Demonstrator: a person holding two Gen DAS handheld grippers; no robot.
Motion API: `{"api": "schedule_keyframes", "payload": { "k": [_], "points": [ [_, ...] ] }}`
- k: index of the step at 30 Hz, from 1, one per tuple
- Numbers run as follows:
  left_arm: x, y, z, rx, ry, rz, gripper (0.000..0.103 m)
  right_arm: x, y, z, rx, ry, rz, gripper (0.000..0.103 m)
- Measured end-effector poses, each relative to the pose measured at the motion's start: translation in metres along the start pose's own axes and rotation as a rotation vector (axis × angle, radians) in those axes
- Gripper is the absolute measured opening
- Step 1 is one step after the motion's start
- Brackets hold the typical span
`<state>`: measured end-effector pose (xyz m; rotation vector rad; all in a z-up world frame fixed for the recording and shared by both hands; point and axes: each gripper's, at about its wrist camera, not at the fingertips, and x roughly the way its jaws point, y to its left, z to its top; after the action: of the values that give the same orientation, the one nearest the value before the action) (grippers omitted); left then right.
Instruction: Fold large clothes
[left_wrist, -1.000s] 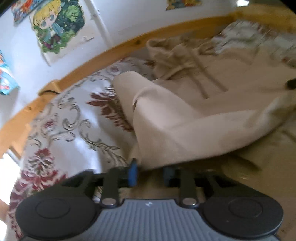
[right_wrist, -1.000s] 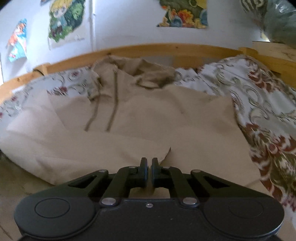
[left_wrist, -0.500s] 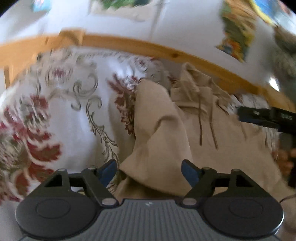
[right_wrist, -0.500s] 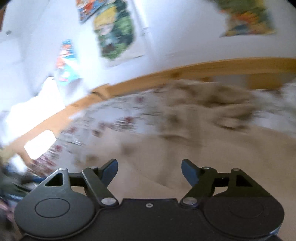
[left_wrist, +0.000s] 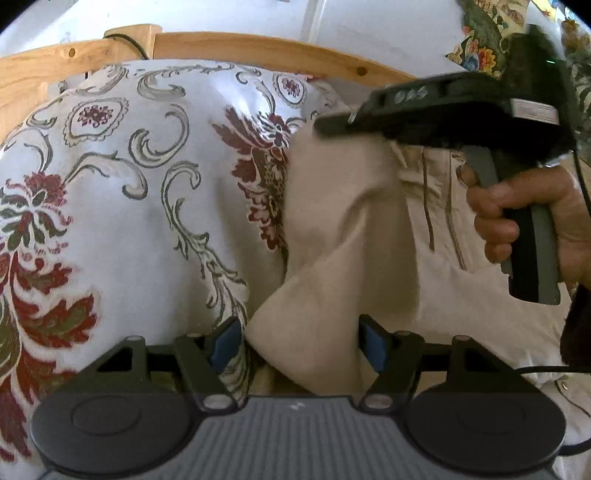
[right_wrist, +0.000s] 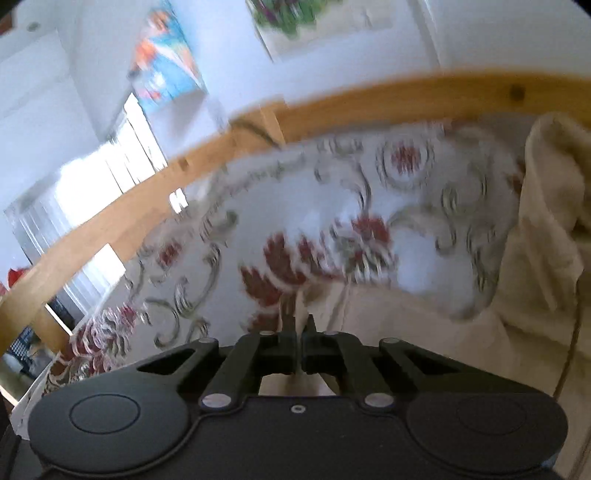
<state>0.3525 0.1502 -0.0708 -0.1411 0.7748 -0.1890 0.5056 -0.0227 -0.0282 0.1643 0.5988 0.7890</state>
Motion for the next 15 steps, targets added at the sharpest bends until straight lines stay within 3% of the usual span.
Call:
{"api": "schedule_keyframes", "payload": {
  "k": [4, 6, 11, 12, 13, 14, 15],
  "points": [
    [0.006, -0.002, 0.007, 0.022, -0.016, 0.018, 0.080, -0.020, 0.001, 0.006, -0.018, -0.192, 0.011, 0.001],
    [0.004, -0.002, 0.009, 0.012, -0.029, 0.021, 0.080, -0.019, 0.006, 0.011, -0.067, -0.220, 0.000, 0.001],
    [-0.014, 0.003, 0.011, -0.014, -0.144, 0.011, 0.087, -0.016, 0.011, 0.007, -0.182, -0.232, -0.065, 0.002],
    [-0.012, 0.000, 0.014, 0.002, -0.140, 0.045, 0.086, -0.014, 0.011, 0.004, -0.181, -0.227, -0.087, 0.005],
    [-0.005, -0.003, 0.017, 0.025, -0.110, 0.105, 0.082, -0.013, 0.008, 0.003, -0.168, -0.215, -0.110, 0.018],
    [0.002, -0.004, 0.021, 0.038, -0.086, 0.158, 0.069, -0.014, 0.005, 0.002, -0.151, -0.204, -0.123, 0.029],
    [0.008, -0.003, 0.023, 0.044, -0.063, 0.199, 0.063, -0.018, 0.000, -0.001, -0.138, -0.193, -0.135, 0.035]
  ]
}}
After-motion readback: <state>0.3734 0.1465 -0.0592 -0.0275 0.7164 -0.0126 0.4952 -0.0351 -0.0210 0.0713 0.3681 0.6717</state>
